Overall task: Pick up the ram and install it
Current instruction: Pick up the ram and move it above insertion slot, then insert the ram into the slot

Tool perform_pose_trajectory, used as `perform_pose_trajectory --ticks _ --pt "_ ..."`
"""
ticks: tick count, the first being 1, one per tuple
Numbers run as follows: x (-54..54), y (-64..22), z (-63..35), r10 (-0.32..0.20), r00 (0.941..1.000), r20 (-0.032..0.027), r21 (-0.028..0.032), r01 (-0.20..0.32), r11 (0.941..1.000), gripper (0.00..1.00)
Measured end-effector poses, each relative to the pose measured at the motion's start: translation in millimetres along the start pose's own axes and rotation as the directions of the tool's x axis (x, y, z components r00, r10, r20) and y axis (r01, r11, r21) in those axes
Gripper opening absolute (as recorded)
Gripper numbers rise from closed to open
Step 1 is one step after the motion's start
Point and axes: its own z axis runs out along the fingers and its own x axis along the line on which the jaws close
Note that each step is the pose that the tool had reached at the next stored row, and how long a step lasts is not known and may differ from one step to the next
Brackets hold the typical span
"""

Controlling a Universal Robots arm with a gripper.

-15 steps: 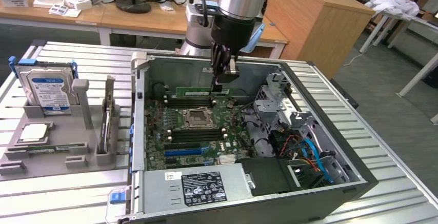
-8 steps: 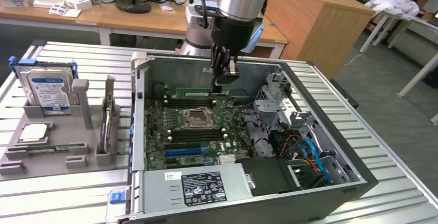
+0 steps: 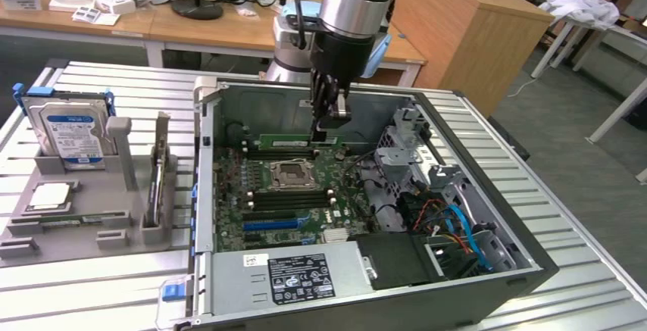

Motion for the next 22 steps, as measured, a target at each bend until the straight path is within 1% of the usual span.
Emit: perform_pose_trajectory --ticks 10,13,17,18,22 --pt "0.0 0.0 0.3 0.0 1.0 0.0008 0.0001 0.0 1.0 0.12" --pt "0.0 0.0 1.6 0.0 1.0 0.0067 0.0001 0.0 1.0 0.12" --pt "0.0 0.0 3.0 0.0 0.9999 0.0162 0.0002 0.0 1.0 0.12" --pt "0.0 0.0 3.3 0.0 0.9998 0.0177 0.0002 0.0 1.0 0.12" --pt "0.1 0.0 3.5 0.0 0.9998 0.0184 0.0002 0.0 1.0 0.12"
